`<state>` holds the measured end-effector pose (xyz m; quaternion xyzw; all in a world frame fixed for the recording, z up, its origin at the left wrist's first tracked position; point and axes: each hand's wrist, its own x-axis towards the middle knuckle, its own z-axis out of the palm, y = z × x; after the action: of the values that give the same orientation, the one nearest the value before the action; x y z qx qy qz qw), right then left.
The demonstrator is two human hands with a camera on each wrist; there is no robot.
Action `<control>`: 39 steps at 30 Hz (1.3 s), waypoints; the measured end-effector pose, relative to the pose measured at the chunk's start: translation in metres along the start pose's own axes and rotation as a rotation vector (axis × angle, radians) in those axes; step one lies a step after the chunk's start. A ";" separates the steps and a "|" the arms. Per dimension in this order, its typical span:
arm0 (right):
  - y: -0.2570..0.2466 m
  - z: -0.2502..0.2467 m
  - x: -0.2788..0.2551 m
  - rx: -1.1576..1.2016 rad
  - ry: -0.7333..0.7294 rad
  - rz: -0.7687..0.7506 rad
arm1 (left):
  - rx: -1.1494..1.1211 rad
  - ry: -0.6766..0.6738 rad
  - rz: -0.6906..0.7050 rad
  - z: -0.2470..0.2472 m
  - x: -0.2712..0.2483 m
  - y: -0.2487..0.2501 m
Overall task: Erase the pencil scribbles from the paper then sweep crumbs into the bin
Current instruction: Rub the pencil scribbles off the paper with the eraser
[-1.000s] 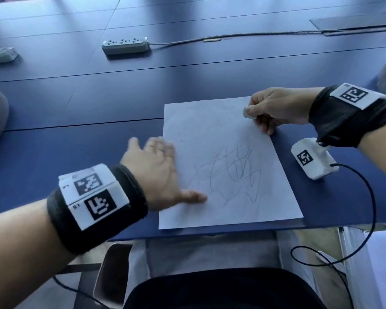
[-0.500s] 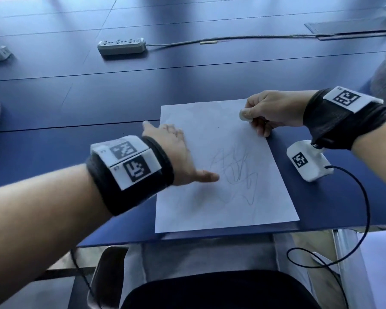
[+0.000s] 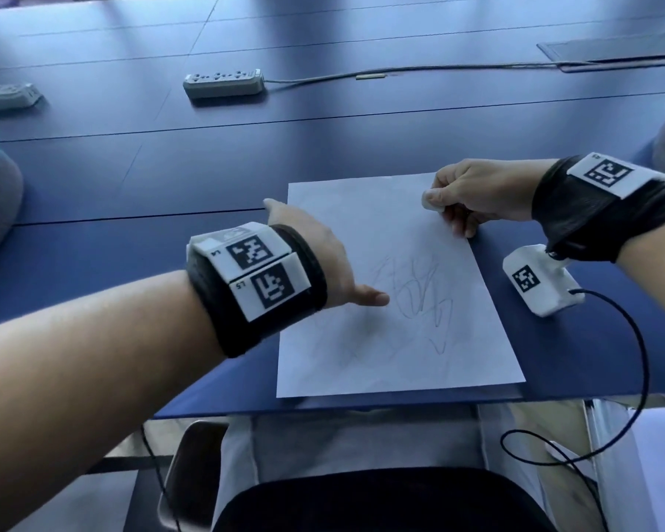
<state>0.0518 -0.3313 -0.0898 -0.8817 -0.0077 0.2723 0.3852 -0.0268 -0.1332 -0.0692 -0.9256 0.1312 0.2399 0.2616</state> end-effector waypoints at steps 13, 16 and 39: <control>0.001 0.000 0.000 0.004 0.005 0.003 | -0.119 0.005 0.085 0.040 -0.016 -0.017; 0.002 0.000 0.000 0.004 0.016 0.001 | -0.056 -0.062 -0.015 0.030 -0.014 -0.010; 0.009 0.003 0.001 -0.029 0.046 -0.066 | -0.166 0.014 0.045 0.007 0.019 0.006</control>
<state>0.0495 -0.3349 -0.0980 -0.8924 -0.0319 0.2390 0.3813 -0.0155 -0.1366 -0.0871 -0.9427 0.1334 0.2491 0.1775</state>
